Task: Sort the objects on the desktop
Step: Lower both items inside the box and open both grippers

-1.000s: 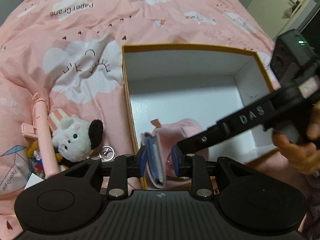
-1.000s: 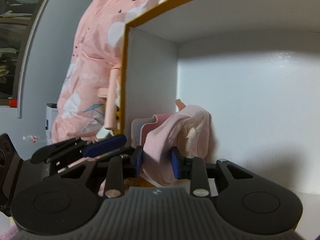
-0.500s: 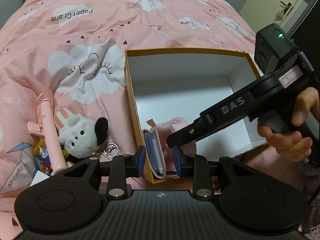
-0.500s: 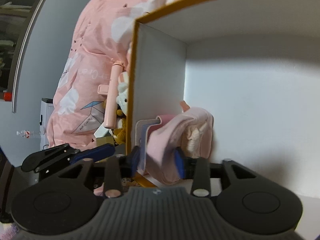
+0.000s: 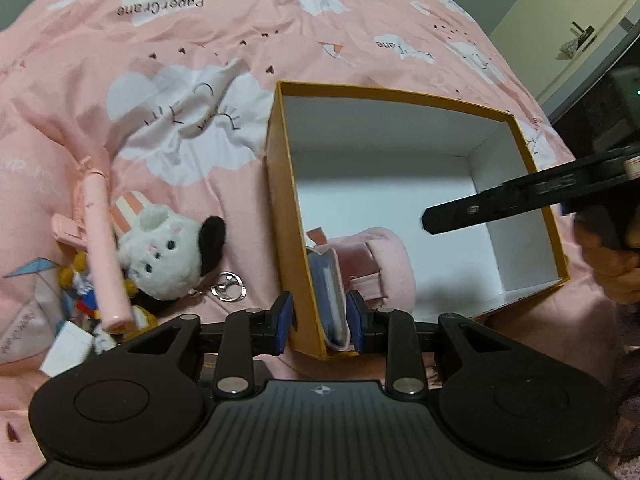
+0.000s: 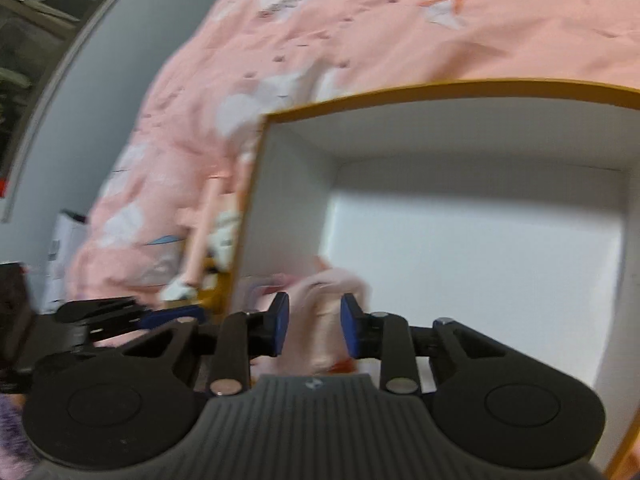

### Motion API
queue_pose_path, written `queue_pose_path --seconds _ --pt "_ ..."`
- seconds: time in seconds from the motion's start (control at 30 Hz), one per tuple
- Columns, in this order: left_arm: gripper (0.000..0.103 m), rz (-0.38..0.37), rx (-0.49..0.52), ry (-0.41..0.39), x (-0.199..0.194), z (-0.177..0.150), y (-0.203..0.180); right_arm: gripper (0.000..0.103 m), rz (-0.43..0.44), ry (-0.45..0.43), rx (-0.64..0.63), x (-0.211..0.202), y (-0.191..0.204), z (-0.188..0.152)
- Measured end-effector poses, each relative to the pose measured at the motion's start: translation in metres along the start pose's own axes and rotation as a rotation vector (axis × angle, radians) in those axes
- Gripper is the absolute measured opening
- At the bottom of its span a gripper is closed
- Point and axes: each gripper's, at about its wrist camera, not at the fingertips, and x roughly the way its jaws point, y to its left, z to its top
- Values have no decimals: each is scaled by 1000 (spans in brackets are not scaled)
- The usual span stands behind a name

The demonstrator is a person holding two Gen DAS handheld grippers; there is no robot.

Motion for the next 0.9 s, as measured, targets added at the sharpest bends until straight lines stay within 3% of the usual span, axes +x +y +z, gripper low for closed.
queue_pose_path --seconds 0.07,0.2,0.4,0.57,0.9 --pt "32 -12 3 8 3 -1 -1 29 -44 30 18 16 -9 0" --pt "27 -15 11 11 7 -2 -2 29 83 94 107 46 -22 -1" --pt "26 -14 13 17 8 0 -1 18 104 122 89 75 -11 1" --pt "26 -17 -1 31 9 1 2 12 94 155 40 81 -2 -3" --pt "26 -10 6 18 8 3 2 11 76 184 30 81 2 -1"
